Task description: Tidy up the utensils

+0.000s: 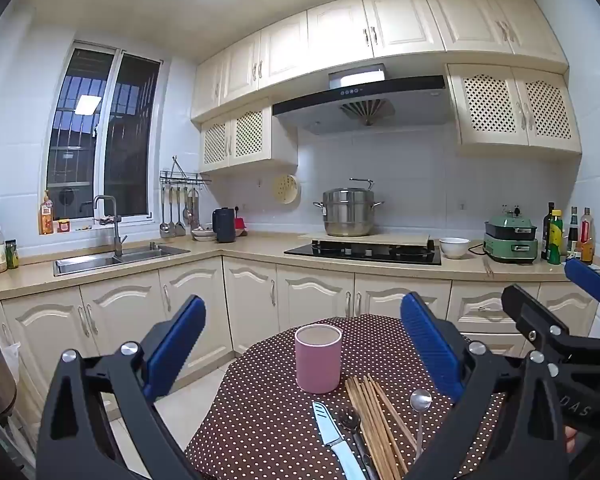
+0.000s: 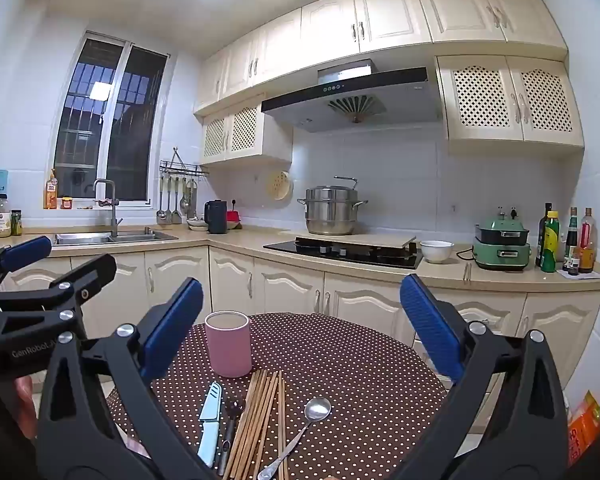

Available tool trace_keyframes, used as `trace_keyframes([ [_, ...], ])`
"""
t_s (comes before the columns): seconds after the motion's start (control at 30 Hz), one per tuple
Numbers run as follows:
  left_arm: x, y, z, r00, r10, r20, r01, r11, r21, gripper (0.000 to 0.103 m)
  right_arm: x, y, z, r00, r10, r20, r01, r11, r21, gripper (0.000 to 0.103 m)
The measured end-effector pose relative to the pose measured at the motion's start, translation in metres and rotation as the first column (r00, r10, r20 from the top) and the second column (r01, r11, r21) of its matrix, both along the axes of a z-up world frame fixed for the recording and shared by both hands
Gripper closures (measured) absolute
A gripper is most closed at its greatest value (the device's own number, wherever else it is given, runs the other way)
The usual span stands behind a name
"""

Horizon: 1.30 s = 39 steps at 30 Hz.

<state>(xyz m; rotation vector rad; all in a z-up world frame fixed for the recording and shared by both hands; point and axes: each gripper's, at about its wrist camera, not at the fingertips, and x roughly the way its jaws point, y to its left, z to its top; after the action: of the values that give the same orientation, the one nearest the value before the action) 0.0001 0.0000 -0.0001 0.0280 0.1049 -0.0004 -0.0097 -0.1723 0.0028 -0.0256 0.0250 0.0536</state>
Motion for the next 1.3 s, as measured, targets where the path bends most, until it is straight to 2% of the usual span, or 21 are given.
trace_keyframes([
  [0.5,0.010,0.004,-0.002,1.000,-0.002,-0.010,0.002,1.000,0.001,0.007,0.010,0.002,-0.011,1.000,0.002,-0.010,-0.002,1.000,-0.001,0.006],
  [1.3,0.016,0.005,-0.009,1.000,0.000,-0.017,0.000,1.000,0.006,0.007,0.015,0.003,-0.012,0.999,0.005,-0.036,-0.004,1.000,0.014,0.006],
])
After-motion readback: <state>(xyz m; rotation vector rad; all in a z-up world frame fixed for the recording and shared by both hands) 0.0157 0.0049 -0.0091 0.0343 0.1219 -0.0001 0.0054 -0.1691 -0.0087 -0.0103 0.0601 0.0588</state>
